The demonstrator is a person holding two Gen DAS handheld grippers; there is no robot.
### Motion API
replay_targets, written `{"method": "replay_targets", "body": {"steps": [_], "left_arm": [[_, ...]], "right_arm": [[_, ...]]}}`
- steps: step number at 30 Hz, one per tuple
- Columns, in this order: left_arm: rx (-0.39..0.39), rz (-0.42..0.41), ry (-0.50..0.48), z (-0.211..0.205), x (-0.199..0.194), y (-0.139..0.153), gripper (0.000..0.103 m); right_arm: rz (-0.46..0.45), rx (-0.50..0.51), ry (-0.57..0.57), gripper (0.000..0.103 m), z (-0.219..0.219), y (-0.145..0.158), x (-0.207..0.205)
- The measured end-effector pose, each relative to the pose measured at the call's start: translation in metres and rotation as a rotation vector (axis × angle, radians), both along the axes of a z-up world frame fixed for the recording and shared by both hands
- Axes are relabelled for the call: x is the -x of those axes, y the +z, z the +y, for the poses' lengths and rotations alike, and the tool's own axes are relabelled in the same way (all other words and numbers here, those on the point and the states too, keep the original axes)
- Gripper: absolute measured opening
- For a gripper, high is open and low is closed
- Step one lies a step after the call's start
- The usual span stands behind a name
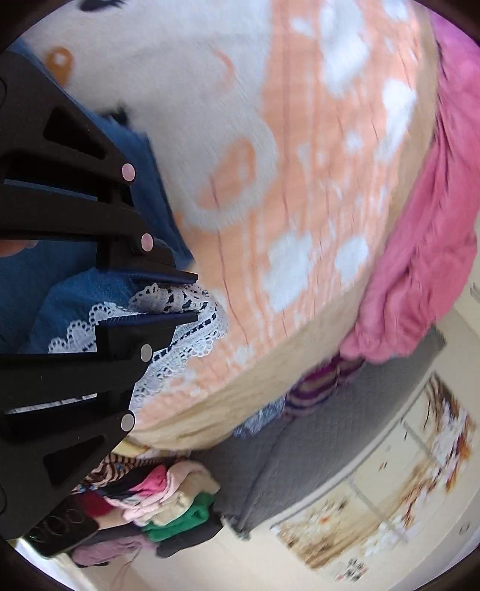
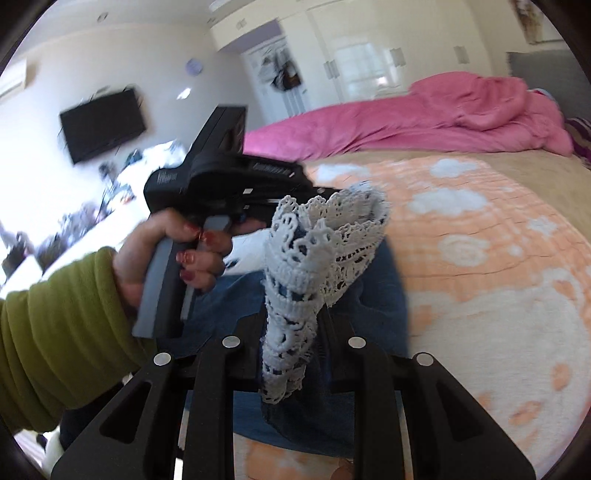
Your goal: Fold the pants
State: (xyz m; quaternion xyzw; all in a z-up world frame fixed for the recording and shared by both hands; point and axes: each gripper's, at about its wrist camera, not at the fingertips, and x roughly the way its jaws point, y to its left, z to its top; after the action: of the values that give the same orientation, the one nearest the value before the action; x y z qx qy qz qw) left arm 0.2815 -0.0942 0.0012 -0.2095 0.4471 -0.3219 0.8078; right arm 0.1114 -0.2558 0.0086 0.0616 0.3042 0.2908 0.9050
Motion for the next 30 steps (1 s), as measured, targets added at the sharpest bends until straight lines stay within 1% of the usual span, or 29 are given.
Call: {"method": "replay_targets", "body": {"steps": [1, 3, 4, 5, 6, 7, 8, 9, 10, 11, 12, 14, 16, 17, 19, 20, 21, 23, 24, 25, 27, 29, 30], "left_arm": [[-0.01, 0.022, 0.031, 0.01, 0.003, -0.003, 0.009], [0.015, 0.064, 0.094, 0.032, 0.012, -0.008, 0.009], [0.038, 0.075, 0.126, 0.043, 0.016, -0.01, 0.012], [0.082, 0.087, 0.147, 0.055, 0.02, -0.01, 0.024], [0.121, 0.093, 0.163, 0.066, 0.025, -0.009, 0.033], [0.139, 0.093, 0.18, 0.074, 0.03, -0.01, 0.051], [0.144, 0.092, 0.194, 0.08, 0.036, -0.008, 0.055], [0.151, 0.092, 0.203, 0.085, 0.041, -0.008, 0.055], [0.186, 0.092, 0.212, 0.092, 0.047, -0.01, 0.059], [0.221, 0.096, 0.218, 0.097, 0.052, -0.013, 0.066], [0.265, 0.106, 0.219, 0.102, 0.057, -0.017, 0.067], [0.309, 0.109, 0.22, 0.108, 0.066, -0.028, 0.069], [0.291, 0.106, 0.237, 0.108, 0.069, -0.036, 0.07], [0.268, 0.112, 0.238, 0.107, 0.068, -0.038, 0.07], [0.235, 0.127, 0.229, 0.105, 0.065, -0.042, 0.07], [0.228, 0.124, 0.224, 0.105, 0.065, -0.041, 0.07], [0.218, 0.118, 0.219, 0.104, 0.065, -0.041, 0.07], [0.19, 0.11, 0.217, 0.102, 0.065, -0.04, 0.07], [0.175, 0.109, 0.215, 0.101, 0.064, -0.04, 0.07], [0.153, 0.108, 0.222, 0.1, 0.063, -0.039, 0.07], [0.136, 0.102, 0.222, 0.096, 0.058, -0.039, 0.069], [0.122, 0.107, 0.218, 0.09, 0.052, -0.039, 0.055], [0.124, 0.11, 0.214, 0.089, 0.05, -0.04, 0.053]], "right_arm": [[0.007, 0.053, 0.035, 0.021, 0.016, -0.009, -0.001], [0.015, 0.123, 0.079, 0.021, 0.035, -0.021, 0.002], [0.019, 0.14, 0.093, 0.021, 0.039, -0.026, 0.005], [0.018, 0.159, 0.104, 0.022, 0.044, -0.029, 0.007], [0.008, 0.183, 0.121, 0.023, 0.049, -0.031, 0.009], [-0.002, 0.201, 0.136, 0.024, 0.052, -0.033, 0.011], [-0.021, 0.224, 0.153, 0.026, 0.056, -0.034, 0.014], [-0.036, 0.236, 0.167, 0.031, 0.059, -0.036, 0.017], [-0.045, 0.245, 0.189, 0.033, 0.062, -0.037, 0.019], [-0.05, 0.255, 0.213, 0.038, 0.065, -0.039, 0.021], [-0.058, 0.272, 0.231, 0.044, 0.07, -0.041, 0.024], [-0.059, 0.277, 0.273, 0.05, 0.074, -0.047, 0.029], [-0.054, 0.258, 0.307, 0.057, 0.073, -0.047, 0.031], [-0.046, 0.239, 0.318, 0.062, 0.072, -0.046, 0.033], [-0.027, 0.166, 0.329, 0.065, 0.063, -0.039, 0.032], [-0.015, 0.124, 0.325, 0.071, 0.057, -0.035, 0.031], [-0.003, 0.077, 0.319, 0.079, 0.049, -0.03, 0.032], [0.02, -0.058, 0.306, 0.087, 0.026, -0.019, 0.027], [0.022, -0.088, 0.29, 0.088, 0.021, -0.016, 0.026], [0.029, -0.11, 0.244, 0.088, 0.011, -0.011, 0.016], [0.045, -0.084, 0.156, 0.088, 0.003, -0.001, -0.002], [0.093, -0.05, 0.072, 0.088, -0.007, 0.004, -0.035], [0.13, -0.024, 0.037, 0.088, -0.013, 0.001, -0.05]]}}
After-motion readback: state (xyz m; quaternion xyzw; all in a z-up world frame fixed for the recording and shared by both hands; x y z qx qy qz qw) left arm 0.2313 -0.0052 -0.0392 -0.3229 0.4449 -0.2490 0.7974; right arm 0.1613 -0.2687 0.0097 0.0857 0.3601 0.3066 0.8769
